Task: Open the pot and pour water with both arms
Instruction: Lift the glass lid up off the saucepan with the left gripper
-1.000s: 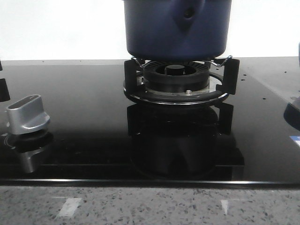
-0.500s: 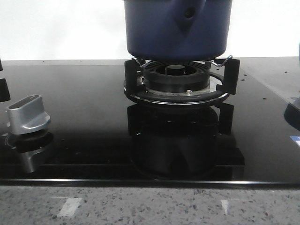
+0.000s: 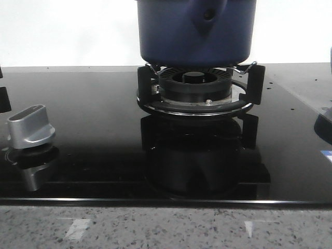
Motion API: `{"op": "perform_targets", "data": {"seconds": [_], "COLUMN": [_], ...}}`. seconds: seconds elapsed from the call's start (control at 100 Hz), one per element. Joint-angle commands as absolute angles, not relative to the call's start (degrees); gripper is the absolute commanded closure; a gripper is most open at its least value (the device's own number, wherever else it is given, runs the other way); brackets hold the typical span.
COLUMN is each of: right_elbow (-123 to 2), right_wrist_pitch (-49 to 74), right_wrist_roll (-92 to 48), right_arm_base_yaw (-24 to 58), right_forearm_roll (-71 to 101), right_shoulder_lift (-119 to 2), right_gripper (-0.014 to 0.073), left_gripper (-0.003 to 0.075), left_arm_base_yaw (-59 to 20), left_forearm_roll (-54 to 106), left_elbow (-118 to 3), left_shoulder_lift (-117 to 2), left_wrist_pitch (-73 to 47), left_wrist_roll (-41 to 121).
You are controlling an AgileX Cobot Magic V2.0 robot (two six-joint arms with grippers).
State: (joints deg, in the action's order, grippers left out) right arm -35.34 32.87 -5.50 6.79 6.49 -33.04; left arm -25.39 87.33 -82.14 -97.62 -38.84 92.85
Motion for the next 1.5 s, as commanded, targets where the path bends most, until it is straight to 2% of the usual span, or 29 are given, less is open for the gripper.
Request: {"op": "perform_targets", "data": {"seconds": [0.0, 0.71, 0.9, 1.23, 1.49], "right_elbow": [-37.6, -37.6, -37.6, -37.6, -37.6], "right_wrist_pitch": [28.8, 28.9, 28.9, 28.9, 30.0], "right_wrist_roll": [-5.6, -5.6, -5.6, -5.6, -4.9], "right_arm_base_yaw": [6.8, 6.8, 6.8, 6.8, 6.8], "right_forearm_roll": [6.3, 6.3, 6.3, 6.2, 6.1], "right_shoulder_lift": [-33.5, -33.6, -33.6, -33.6, -33.6], "right_gripper": [0.0139, 0.0139, 0.0139, 0.0139, 0.0139], "left_gripper": [0.0236, 0.0245, 0.0311, 0.0473, 0.0478], "left_arm_base_yaw": [-26.2, -28.2, -28.2, -28.2, -28.2], "left_forearm_roll": [90.8, 92.5, 92.9, 92.9, 93.6], "left_elbow": [-85.0, -86.8, -86.8, -86.8, -86.8], "left_shoulder_lift": [-96.3, -99.6, -99.6, -99.6, -98.2], "left_wrist_pitch": [-39.4, -34.9, -35.0, -35.2, -37.1], "left_wrist_roll": [93.4, 95.0, 95.0, 95.0, 95.0]}}
